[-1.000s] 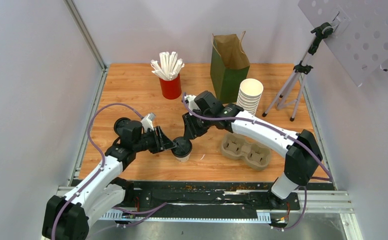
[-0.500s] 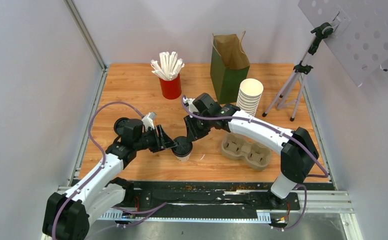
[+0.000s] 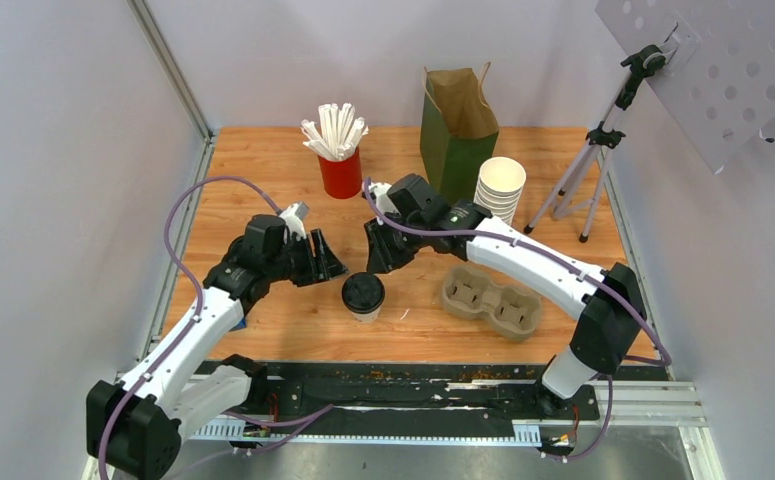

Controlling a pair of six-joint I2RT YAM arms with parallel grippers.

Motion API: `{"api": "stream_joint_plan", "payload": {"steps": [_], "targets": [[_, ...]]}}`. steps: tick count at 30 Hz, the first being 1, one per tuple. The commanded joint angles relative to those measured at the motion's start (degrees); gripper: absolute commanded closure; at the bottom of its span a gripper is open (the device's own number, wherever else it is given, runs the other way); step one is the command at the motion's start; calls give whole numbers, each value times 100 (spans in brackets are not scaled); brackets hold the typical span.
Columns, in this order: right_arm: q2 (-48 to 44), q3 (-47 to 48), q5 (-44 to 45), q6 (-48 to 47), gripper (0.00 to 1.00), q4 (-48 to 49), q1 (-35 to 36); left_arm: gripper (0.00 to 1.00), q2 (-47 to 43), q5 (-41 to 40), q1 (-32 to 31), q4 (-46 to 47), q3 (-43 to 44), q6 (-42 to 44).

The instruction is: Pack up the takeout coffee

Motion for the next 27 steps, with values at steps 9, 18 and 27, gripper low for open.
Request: {"api": "stream_joint_plan", "payload": {"steps": [9,18,27], "targets": [[100,-211,-581,143,81,890,32,46,151,52,-10,217,-169,35],[186,-1162,-28,307,83,1248,25,60,464,367,-9,524,-928,5],[-229,-310,-301,64,81,739,18,48,188,474,-10,309,-304,-7]]}}
